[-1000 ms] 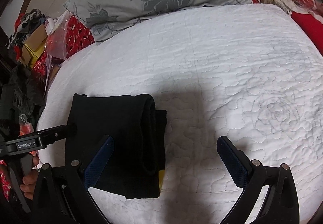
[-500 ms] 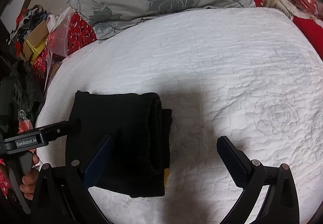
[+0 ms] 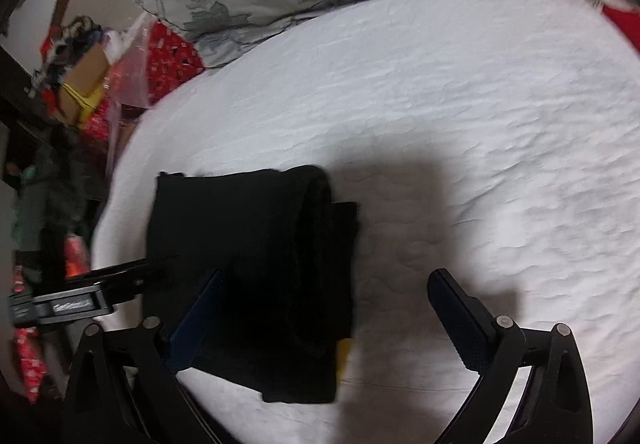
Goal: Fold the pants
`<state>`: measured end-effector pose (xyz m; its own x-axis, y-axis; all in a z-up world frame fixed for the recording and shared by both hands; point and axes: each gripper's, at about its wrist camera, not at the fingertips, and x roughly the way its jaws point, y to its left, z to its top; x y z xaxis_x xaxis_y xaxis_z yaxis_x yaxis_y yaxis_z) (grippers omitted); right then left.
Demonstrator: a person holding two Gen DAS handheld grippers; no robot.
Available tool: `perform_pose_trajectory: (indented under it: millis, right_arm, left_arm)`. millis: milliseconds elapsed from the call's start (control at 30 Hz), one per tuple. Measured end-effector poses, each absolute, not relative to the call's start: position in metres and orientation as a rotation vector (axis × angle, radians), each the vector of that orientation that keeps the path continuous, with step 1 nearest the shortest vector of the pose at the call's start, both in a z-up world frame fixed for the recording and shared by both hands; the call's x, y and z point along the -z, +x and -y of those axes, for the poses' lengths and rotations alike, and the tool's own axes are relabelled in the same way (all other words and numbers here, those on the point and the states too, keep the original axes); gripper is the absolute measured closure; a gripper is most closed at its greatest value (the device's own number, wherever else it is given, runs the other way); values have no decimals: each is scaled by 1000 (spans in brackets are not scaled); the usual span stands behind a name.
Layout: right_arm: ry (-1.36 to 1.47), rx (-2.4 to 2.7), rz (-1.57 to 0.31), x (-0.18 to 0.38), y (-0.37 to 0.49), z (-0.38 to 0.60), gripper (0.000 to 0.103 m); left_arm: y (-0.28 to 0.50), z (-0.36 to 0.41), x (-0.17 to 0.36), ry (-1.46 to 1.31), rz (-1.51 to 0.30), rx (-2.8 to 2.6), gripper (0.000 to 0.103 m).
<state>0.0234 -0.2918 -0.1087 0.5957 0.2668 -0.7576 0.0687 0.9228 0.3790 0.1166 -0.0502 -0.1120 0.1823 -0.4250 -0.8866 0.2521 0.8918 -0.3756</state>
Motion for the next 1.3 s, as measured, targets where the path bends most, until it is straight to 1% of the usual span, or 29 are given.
perform_pose_trajectory:
  millis: [33,67,100,133,167,200,233,300,333,433,567,667,733,800,833,867,900,933,967,1067,1200,1233,1300]
  right_arm:
    - [415,-151,-932,112,25,291,18]
    - [421,-168,-939,114,26,289,35]
    - [428,-195,-954,117,29,287,46]
    - [421,-209,-965,119,31,283,52]
    - [397,-198,-960,119,30,279,55]
    - [381,-195,-954,117,30,277,57]
    - [369,-194,-950,116,30,274,61]
    - [358,-194,-939,111,29,270,66]
    - [361,-192,-932,109,29,269,68]
    - [367,-195,-905,98,33,262,71]
    - [392,-235,-855,77,55,247,71]
    - [418,-269,-826,64,83,229,71]
    - [397,-268,-826,65,100,215,71]
    - [379,-258,-857,77,117,202,71]
    - [368,-241,-880,85,125,197,70]
    - [350,-217,-899,93,131,193,64]
    - [326,-194,-909,100,135,190,59]
    - [319,-184,-913,104,136,190,52]
    - [324,-169,-914,105,135,192,48]
    - [349,-158,-907,98,129,204,47]
    - [244,-105,-871,74,104,202,45]
    - [207,-89,-861,69,95,199,42]
    - [120,-40,-842,58,75,188,27]
  left_arm:
    - [118,52,114,-164,-1299,487,26]
    - [117,52,114,-176,-1284,495,30]
    - [116,53,113,-187,-1272,509,49]
    - [116,54,111,-194,-1269,522,53]
    - [115,54,110,-192,-1259,514,55]
    - [114,54,109,-189,-1250,510,63]
    - [113,53,106,-194,-1235,506,69]
    - [113,51,101,-206,-1223,504,75]
    - [113,49,99,-212,-1217,503,78]
    - [119,44,84,-206,-1162,459,79]
    - [141,23,58,-235,-1083,401,79]
    - [162,8,52,-220,-1062,342,79]
    - [173,3,57,-181,-1067,296,79]
    - [185,3,73,-121,-1110,245,78]
    - [189,1,84,-100,-1142,230,75]
    - [190,0,91,-80,-1146,214,71]
    - [189,-1,92,-67,-1134,201,63]
    - [187,-1,92,-49,-1118,194,58]
    - [186,-1,91,-38,-1110,191,56]
    - [181,-4,84,-28,-1096,183,55]
    - [162,-14,68,-23,-1048,124,55]
    - [156,-14,64,-3,-1025,93,55]
    - [140,-16,58,48,-984,21,54]
